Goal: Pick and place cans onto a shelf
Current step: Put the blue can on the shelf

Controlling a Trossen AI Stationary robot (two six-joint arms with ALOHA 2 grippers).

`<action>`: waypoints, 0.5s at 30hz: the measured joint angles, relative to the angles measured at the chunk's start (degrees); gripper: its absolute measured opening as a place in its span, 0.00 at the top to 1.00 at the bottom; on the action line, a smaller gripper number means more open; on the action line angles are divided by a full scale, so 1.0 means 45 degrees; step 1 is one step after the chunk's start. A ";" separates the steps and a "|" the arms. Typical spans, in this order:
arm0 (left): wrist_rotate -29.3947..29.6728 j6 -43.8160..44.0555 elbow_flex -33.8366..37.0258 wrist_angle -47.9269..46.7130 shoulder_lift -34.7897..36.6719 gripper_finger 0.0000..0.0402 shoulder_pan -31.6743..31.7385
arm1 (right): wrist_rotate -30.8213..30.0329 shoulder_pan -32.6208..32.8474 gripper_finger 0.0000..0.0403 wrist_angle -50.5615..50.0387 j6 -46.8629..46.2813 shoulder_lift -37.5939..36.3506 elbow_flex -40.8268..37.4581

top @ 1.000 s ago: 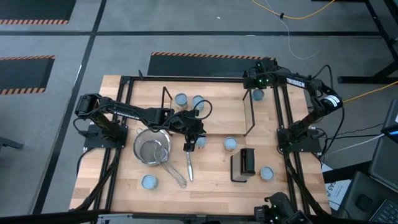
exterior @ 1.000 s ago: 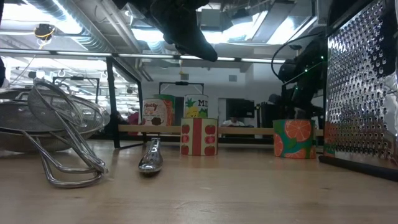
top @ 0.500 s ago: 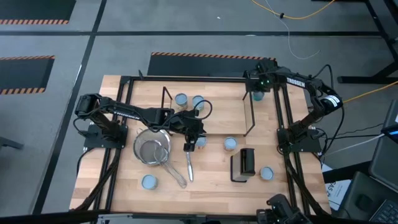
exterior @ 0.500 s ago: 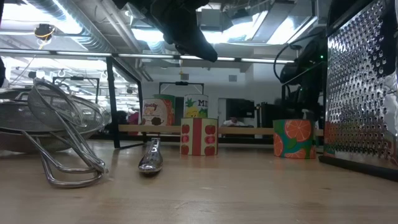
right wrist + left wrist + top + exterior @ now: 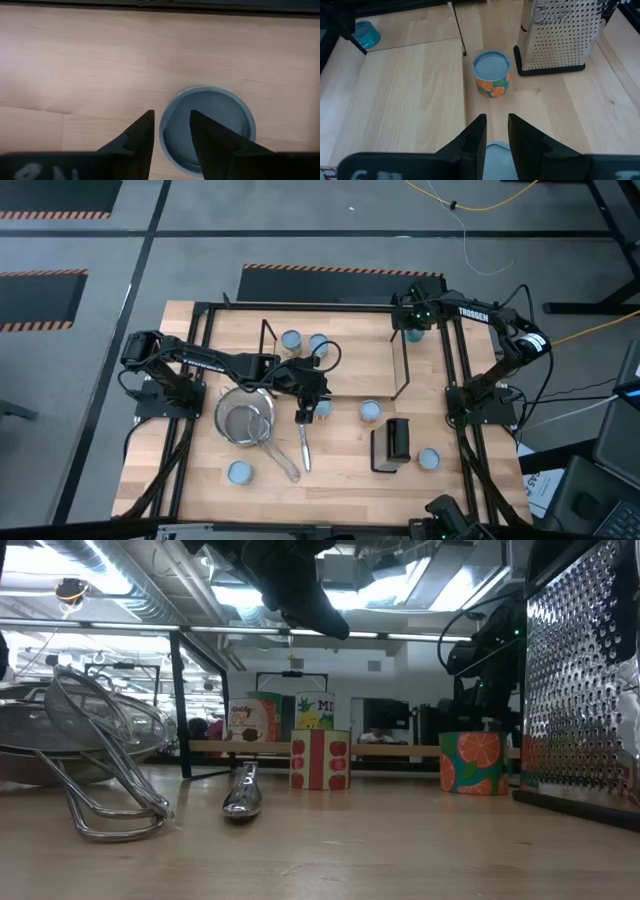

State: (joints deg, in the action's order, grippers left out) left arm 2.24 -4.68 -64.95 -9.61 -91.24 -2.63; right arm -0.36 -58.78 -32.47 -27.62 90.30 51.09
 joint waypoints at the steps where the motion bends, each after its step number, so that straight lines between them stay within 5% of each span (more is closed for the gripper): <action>1: 0.0000 0.0002 0.0000 0.0000 0.0000 0.82 0.0000 | 0.0000 0.0000 0.68 0.0000 -0.0067 0.0000 0.0000; 15: 0.0003 0.0002 0.0000 0.0005 0.0000 0.82 0.0000 | -0.0126 0.0437 0.70 0.0384 0.0209 0.0792 0.0063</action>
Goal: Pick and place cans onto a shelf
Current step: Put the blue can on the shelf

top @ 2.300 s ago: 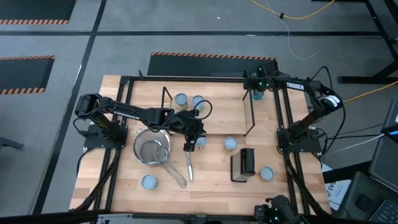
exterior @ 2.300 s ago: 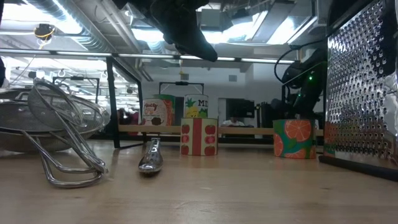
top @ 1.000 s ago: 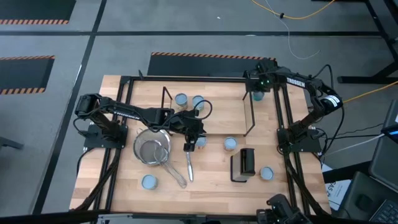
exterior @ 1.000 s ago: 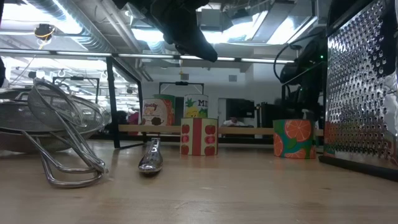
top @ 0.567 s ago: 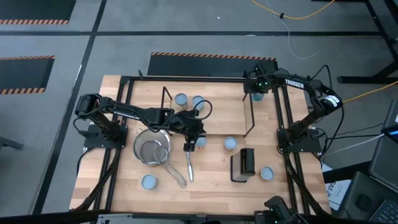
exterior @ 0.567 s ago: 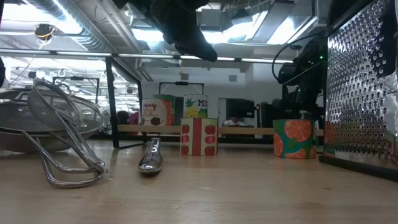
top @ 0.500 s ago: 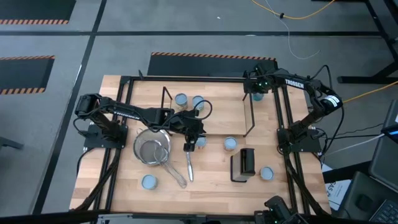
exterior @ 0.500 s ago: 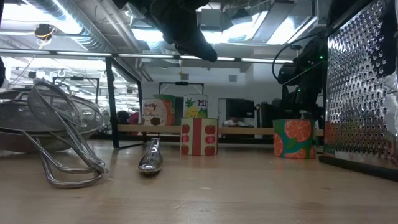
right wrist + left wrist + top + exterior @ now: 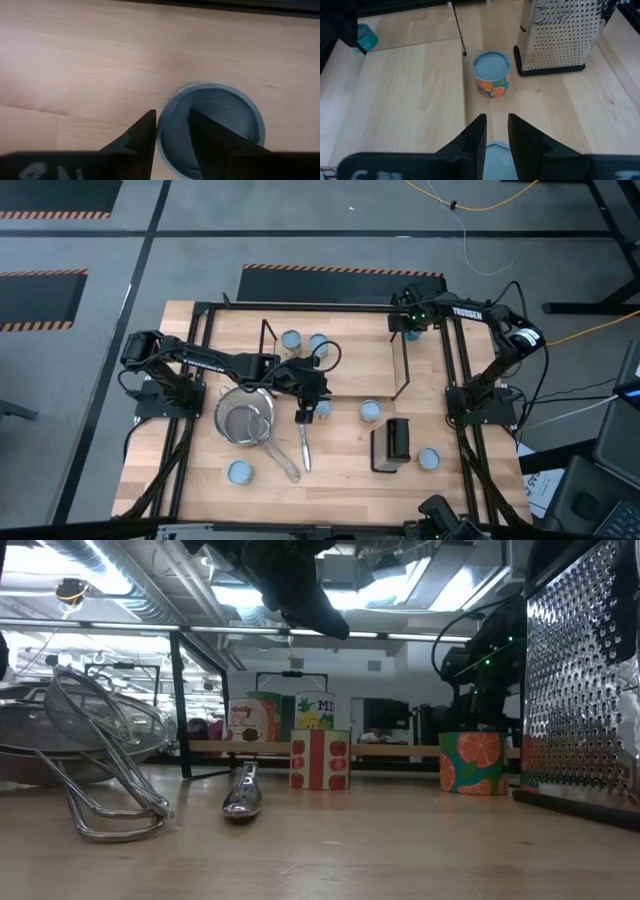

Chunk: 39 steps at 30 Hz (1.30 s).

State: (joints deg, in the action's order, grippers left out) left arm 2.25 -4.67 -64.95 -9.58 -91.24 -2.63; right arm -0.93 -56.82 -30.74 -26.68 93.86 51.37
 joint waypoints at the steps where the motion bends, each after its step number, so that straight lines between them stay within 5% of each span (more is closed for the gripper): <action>1: -0.0003 0.0000 0.0000 0.0002 -0.0002 0.82 0.0006 | 0.0000 0.0000 0.71 0.0004 0.0000 0.0000 0.0000; 12: -0.0002 -0.0805 0.0000 -0.0866 0.1735 0.82 0.0620 | 0.0180 0.0005 0.96 -0.0039 0.0434 0.0000 0.0000; 20: 0.0003 -0.1039 0.0452 -0.3376 0.4197 0.82 0.1287 | 0.0165 0.0000 0.97 -0.0159 0.1146 0.0010 -0.0010; 29: -0.0086 0.0370 0.5693 0.1226 0.6714 0.82 0.1068 | 0.0131 -0.0034 0.98 -0.0404 0.2331 -0.0261 -0.0062; 39: -0.0100 0.0585 0.8437 0.5830 0.7072 0.82 0.0742 | 0.0083 -0.0063 0.98 -0.2197 0.3340 -0.1302 0.1242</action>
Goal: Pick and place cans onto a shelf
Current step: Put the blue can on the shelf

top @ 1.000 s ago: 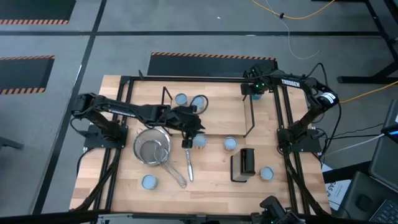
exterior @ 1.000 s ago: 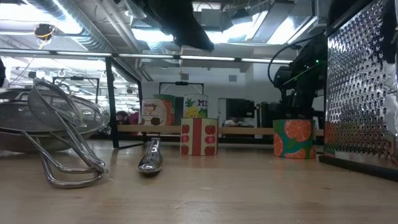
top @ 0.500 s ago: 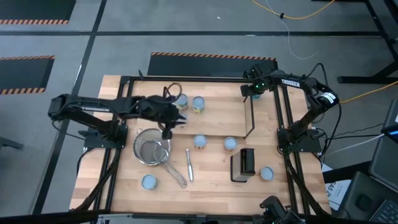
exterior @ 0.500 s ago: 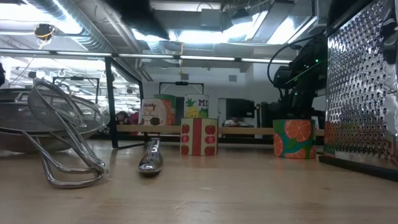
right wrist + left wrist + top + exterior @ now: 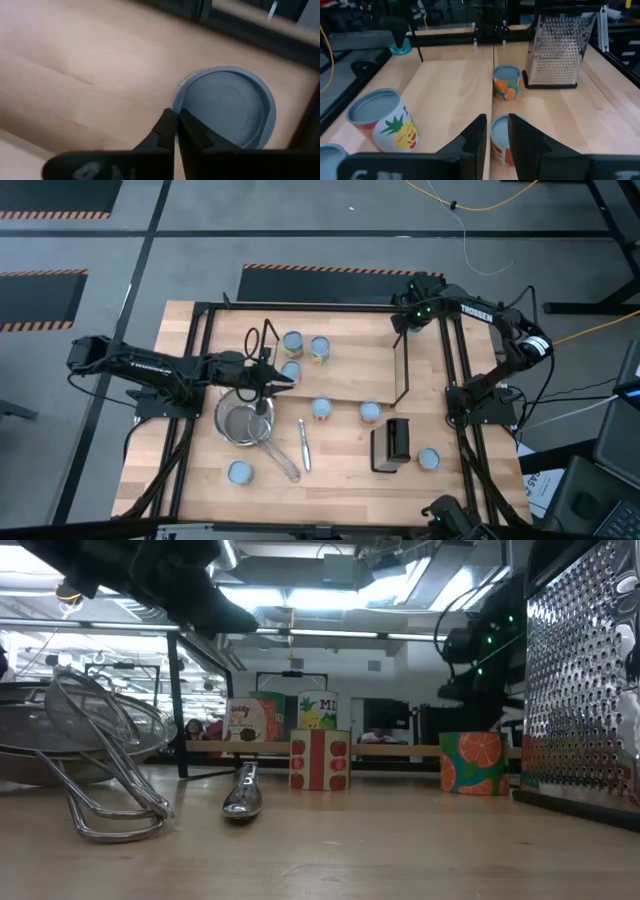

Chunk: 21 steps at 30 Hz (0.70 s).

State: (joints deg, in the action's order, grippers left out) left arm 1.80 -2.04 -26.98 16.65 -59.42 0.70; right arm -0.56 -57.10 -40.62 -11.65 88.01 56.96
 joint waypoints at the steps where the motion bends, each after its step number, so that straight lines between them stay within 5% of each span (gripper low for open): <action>1: 0.0003 0.0002 0.0109 0.0186 0.0000 0.82 0.0006 | 0.0000 0.0000 0.98 -0.0208 0.0041 -0.0095 0.0261; 13: -0.0183 0.0003 0.0204 0.1408 0.0000 0.82 0.0006 | -0.0589 0.0296 0.98 -0.1947 0.0896 -0.0175 0.3995; 21: -0.0996 0.0008 0.0203 0.2435 -0.0001 0.82 0.0006 | -0.0235 0.1923 0.97 -0.1908 0.1894 -0.0185 0.6015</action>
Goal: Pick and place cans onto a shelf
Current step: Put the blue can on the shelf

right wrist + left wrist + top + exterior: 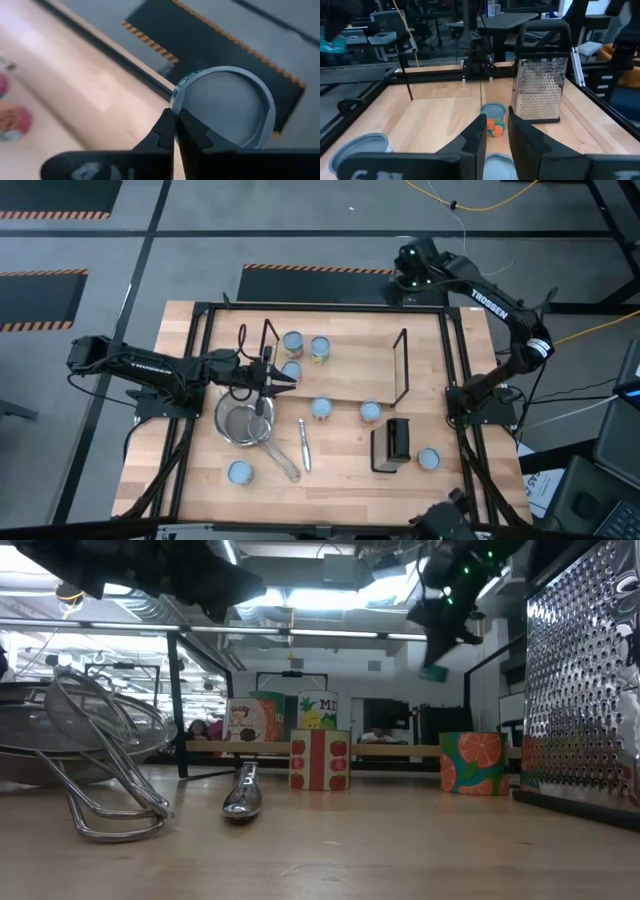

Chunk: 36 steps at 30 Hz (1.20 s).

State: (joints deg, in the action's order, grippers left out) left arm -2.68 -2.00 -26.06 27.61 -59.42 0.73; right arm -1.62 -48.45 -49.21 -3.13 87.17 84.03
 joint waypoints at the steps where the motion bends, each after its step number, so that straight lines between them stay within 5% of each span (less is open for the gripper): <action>1: 0.0000 0.0000 0.0000 0.0017 -0.0004 0.82 -0.0001 | 0.0046 0.0273 0.98 0.0000 0.0165 -0.0004 0.0153; 20: 0.0000 0.0029 0.0000 0.0017 -0.0004 0.82 -0.0005 | 0.2975 0.5880 0.97 -0.0015 0.3262 -0.0009 0.0525; 36: 0.0000 0.0058 -0.0005 0.0012 -0.0004 0.82 -0.0010 | 0.2994 0.9108 0.97 0.0454 0.5192 -0.0009 -0.1423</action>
State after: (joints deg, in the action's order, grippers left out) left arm -2.68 -1.74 -26.09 27.66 -59.44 0.69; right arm 11.86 -7.46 -47.17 20.24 87.13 77.62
